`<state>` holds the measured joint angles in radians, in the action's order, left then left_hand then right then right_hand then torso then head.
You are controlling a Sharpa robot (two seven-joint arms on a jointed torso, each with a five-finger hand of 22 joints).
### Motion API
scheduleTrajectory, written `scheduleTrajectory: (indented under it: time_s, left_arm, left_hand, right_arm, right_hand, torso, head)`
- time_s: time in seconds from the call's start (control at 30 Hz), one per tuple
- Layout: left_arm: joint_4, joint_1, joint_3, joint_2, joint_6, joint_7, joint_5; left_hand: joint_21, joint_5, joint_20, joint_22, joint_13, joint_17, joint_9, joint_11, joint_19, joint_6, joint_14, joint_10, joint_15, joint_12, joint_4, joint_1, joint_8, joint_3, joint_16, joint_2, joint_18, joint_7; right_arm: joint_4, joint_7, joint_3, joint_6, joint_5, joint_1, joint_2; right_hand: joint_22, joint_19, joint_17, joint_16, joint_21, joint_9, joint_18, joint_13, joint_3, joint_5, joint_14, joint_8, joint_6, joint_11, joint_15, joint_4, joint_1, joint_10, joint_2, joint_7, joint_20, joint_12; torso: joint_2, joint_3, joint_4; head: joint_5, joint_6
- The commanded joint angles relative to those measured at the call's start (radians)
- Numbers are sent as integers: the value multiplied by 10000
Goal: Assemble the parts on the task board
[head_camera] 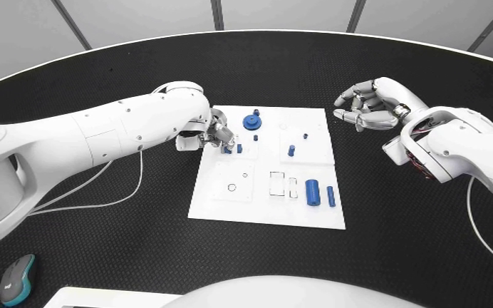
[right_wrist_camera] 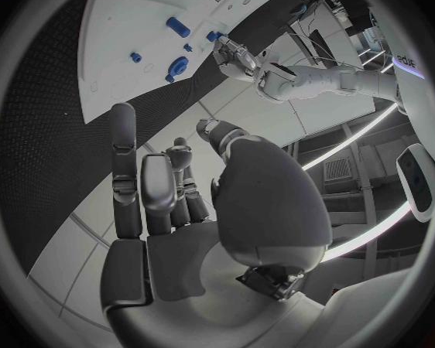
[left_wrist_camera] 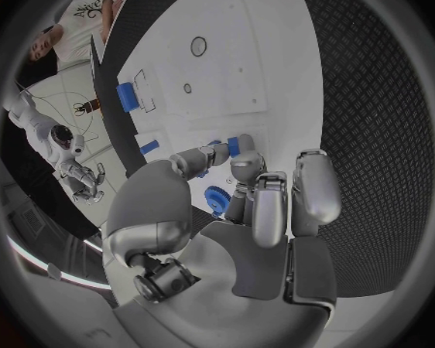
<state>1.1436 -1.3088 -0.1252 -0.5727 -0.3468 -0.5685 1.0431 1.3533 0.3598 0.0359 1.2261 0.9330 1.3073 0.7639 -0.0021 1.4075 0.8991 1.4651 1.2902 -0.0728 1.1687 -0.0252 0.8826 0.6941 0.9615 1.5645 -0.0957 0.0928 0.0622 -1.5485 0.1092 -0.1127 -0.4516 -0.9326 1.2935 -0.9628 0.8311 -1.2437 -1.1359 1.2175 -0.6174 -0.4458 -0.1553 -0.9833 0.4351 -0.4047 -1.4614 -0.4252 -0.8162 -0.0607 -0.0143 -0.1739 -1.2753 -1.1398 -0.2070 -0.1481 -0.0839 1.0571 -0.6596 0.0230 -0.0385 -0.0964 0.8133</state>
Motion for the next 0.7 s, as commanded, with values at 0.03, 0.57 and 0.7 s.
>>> scheduleTrajectory:
  time_s: [0.03,0.57,0.7]
  left_arm:
    - [-17,0,0,13,100,-24,1]
    - [-59,1,-1,63,482,-115,6]
    - [-57,2,-2,61,489,-121,7]
  left_hand:
    - [37,48,-63,-2,-12,2635,-12,-195,12,76,1057,282,-64,36,-1485,62,28,1440,63,78,-133,-55]
    - [36,54,-64,-5,-49,2612,-3,-194,10,79,1050,275,-64,14,-1471,63,22,1424,51,82,-132,-53]
    - [27,54,-64,-19,-72,2609,1,-194,3,79,1050,268,-64,0,-1465,65,19,1415,50,83,-128,-53]
  right_arm:
    - [-4,3,0,0,0,0,4]
    - [25,21,-1,17,0,-38,67]
    - [15,19,-1,13,0,-51,56]
  right_hand:
    - [11,-57,-1,-25,49,14,-141,11,39,-62,-62,-42,78,22,-44,9,-51,-15,-40,20,-6,-1]
    - [11,-57,-1,-25,49,14,-141,11,39,-62,-62,-42,78,22,-44,9,-51,-15,-40,20,-6,-1]
    - [14,-57,-15,-36,81,28,-142,20,60,-68,-65,-59,86,20,-44,23,-72,-8,-39,17,-4,-6]
  torso:
    - [-8,-1,-7]
    - [-7,28,-2]
    - [12,12,-10]
  head:
    - [-5,7]
    - [-37,41]
    - [-26,46]
